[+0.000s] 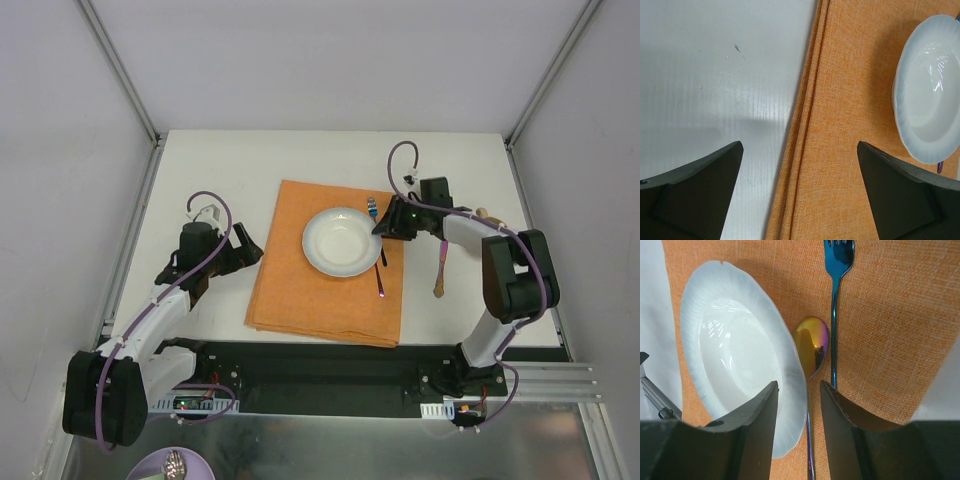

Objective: Set the dinner table for one person
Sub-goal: Pick up the plate from the napkin.

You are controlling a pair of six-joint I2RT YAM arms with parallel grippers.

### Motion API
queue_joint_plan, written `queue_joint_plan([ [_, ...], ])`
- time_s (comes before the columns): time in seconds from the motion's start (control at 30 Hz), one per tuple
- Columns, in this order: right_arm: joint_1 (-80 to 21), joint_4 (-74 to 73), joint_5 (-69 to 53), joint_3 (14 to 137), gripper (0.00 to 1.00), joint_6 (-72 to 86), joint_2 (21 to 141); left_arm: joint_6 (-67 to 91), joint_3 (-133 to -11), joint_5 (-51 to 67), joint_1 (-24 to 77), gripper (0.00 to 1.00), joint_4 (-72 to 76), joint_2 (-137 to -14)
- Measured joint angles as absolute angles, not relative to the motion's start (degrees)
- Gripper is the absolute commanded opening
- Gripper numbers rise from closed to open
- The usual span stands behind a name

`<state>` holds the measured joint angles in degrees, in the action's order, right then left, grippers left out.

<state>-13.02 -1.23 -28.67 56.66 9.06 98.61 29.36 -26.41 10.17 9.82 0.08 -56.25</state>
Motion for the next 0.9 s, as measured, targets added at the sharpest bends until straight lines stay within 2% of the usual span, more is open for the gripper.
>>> queue_joint_plan([
  [0.27, -14.5, -0.2, -30.0, 56.5, 0.42, 9.5, 101.6, 29.3, -26.4, 10.2, 9.8, 0.99, 0.1, -56.2],
  [0.33, -15.0, -0.2, -30.4, 56.5, 0.39, 9.5, 102.3, 29.4, -26.4, 10.2, 9.8, 0.99, 0.1, -56.2],
  [0.4, -15.6, -0.1, -30.8, 56.5, 0.29, 9.5, 102.9, 29.4, -26.4, 10.2, 9.8, 0.99, 0.1, -56.2],
  [0.43, -15.9, 0.0, -30.9, 56.5, 0.09, 9.6, 103.2, 29.4, -26.4, 10.2, 9.8, 0.99, 0.1, -56.2],
  [0.47, -16.1, 0.2, -31.0, 56.5, 0.01, 9.6, 103.4, 29.4, -26.4, 10.2, 9.8, 0.99, 0.1, -56.2],
  [0.6, -15.9, 2.0, -36.6, 57.2, 0.01, 12.1, 103.5, 29.4, -26.4, 10.2, 9.8, 0.99, 0.1, -56.2],
  [0.9, -16.2, 2.9, -36.9, 57.4, 0.01, 11.9, 103.5, 29.4, -26.4, 10.2, 9.8, 0.99, 0.1, -56.2],
])
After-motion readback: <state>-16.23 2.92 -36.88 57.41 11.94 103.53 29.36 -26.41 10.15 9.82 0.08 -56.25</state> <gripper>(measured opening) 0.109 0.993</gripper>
